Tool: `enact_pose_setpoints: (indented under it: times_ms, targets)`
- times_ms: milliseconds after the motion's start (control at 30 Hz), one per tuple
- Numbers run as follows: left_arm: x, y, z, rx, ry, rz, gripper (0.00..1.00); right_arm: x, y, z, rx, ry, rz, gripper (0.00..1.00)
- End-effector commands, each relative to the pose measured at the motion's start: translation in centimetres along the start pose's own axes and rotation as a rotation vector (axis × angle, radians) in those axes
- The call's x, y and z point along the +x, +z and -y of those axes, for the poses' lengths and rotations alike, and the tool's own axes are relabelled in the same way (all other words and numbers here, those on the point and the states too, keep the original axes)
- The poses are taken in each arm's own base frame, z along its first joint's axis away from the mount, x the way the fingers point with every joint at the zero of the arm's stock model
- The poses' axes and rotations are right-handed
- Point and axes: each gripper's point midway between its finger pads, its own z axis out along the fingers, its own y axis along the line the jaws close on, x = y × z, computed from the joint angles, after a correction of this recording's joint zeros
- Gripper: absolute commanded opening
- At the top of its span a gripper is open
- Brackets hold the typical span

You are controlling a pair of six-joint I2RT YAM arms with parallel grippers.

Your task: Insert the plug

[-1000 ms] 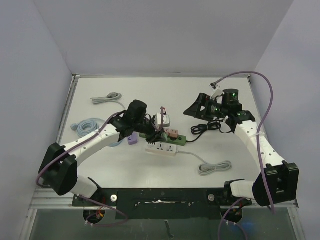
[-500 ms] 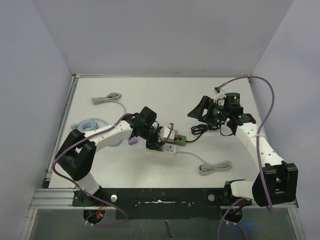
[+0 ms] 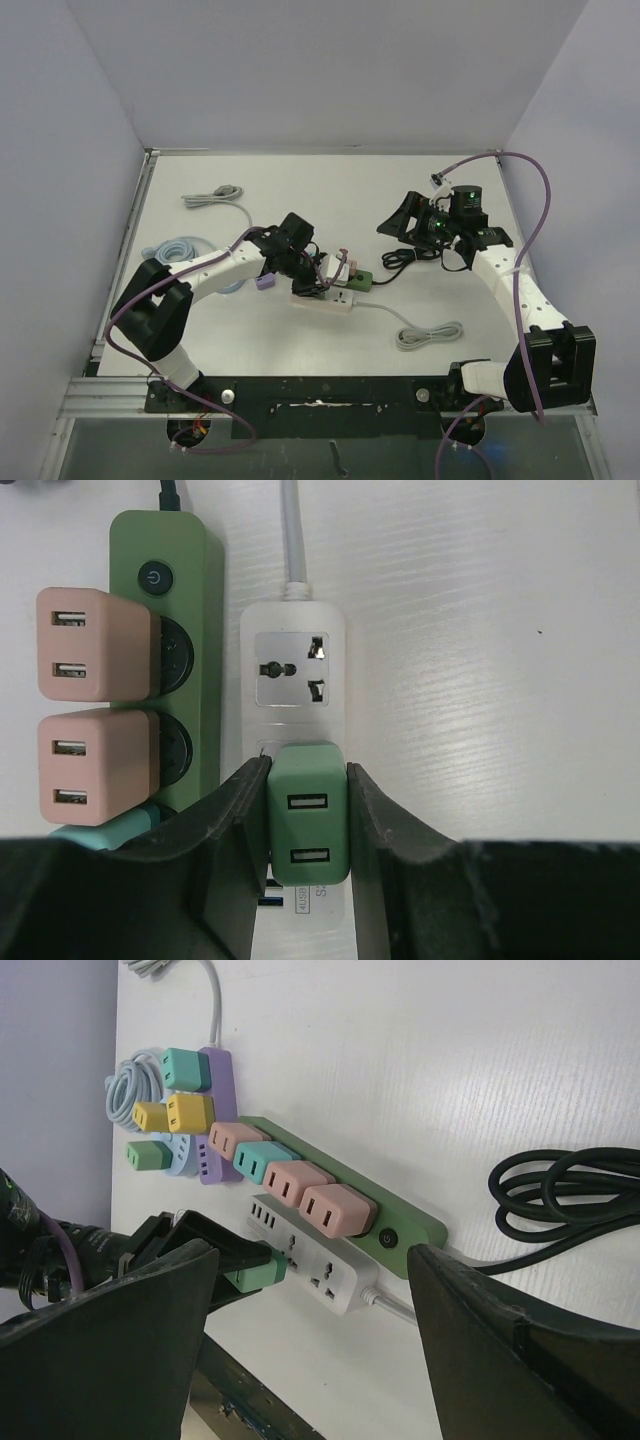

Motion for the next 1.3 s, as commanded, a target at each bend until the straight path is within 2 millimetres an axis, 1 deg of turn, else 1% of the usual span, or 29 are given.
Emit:
enact_pose_setpoints:
  times_ms: [0, 233, 400, 533, 700, 800, 933, 967, 1000, 1033, 1100, 1167, 1267]
  targets:
    - [0.4, 0.3, -0.3, 0.001, 0.05, -0.015, 0.1, -0.7, 0.0, 0.1, -0.003, -0.021, 0.028, 0.78]
    - [2.9, 1.1, 1.3, 0.037, 0.048, -0.095, 0.1, -0.4, 0.1, 0.4, 0.001, -0.011, 0.025, 0.78]
    - [4.4, 1.9, 1.8, 0.062, 0.017, -0.131, 0.1, -0.3, 0.1, 0.4, 0.0, -0.009, 0.024, 0.78]
    - [5.6, 2.9, 2.2, 0.117, -0.075, -0.179, 0.1, -0.2, 0.1, 0.4, -0.001, -0.009, 0.025, 0.78]
    - [7.6, 3.9, 3.8, 0.192, -0.138, -0.218, 0.06, -0.2, 0.1, 0.4, -0.008, -0.011, 0.023, 0.78]
    - [8.4, 3.7, 4.2, 0.189, -0.145, -0.22, 0.05, -0.3, 0.1, 0.4, -0.006, -0.014, 0.026, 0.78]
    - [8.8, 2.0, 3.8, 0.143, -0.183, -0.173, 0.05, -0.6, 0.2, 0.3, -0.007, -0.017, 0.031, 0.78]
    - [8.6, 1.5, 3.6, 0.121, -0.182, -0.156, 0.05, -0.6, 0.2, 0.3, -0.008, -0.017, 0.033, 0.78]
    - [8.3, 1.1, 3.3, 0.098, -0.187, -0.136, 0.07, -0.7, 0.2, 0.3, -0.009, -0.018, 0.033, 0.78]
    - [7.9, 0.7, 3.1, 0.08, -0.188, -0.121, 0.12, -0.7, 0.3, 0.3, -0.01, -0.016, 0.033, 0.78]
    - [7.9, 0.0, 2.9, 0.058, -0.195, -0.11, 0.23, -0.8, 0.3, 0.2, -0.015, -0.014, 0.034, 0.78]
    - [8.2, -0.2, 2.8, 0.049, -0.2, -0.11, 0.3, -0.8, 0.4, 0.1, -0.02, -0.01, 0.034, 0.78]
    - [8.2, -0.4, 2.3, 0.036, -0.217, -0.103, 0.36, -0.9, 0.5, -0.1, -0.027, -0.009, 0.034, 0.78]
